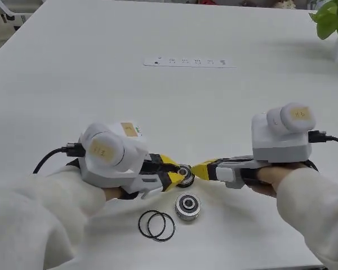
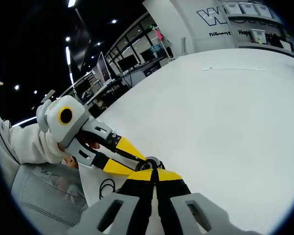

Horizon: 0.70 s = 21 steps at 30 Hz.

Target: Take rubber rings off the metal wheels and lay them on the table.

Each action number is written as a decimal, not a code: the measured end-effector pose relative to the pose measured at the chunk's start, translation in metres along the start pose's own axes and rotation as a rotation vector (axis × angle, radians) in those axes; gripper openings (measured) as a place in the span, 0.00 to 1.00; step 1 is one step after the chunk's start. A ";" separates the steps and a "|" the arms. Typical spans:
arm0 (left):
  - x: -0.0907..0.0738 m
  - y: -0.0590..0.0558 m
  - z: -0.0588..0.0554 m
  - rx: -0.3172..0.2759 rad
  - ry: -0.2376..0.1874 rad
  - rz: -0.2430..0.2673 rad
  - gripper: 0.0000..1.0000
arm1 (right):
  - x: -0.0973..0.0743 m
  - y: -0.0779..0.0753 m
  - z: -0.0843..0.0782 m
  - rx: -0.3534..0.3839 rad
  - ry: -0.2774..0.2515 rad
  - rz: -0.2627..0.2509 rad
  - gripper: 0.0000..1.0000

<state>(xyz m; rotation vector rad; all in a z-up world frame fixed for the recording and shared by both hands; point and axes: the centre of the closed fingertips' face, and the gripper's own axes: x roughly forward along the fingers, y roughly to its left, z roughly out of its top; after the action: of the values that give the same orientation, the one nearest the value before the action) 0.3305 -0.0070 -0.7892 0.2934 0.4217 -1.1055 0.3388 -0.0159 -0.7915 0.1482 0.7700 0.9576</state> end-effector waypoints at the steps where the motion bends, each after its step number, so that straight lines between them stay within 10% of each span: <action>1: 0.000 0.000 0.000 -0.001 0.000 0.000 0.12 | 0.000 0.000 0.000 0.000 0.000 0.000 0.00; 21: 0.001 0.000 0.000 -0.001 -0.004 0.002 0.12 | 0.001 0.002 0.001 -0.019 0.003 0.003 0.00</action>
<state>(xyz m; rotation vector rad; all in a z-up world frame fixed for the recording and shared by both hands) 0.3309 -0.0075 -0.7893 0.2911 0.4186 -1.1039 0.3385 -0.0137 -0.7900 0.1314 0.7630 0.9685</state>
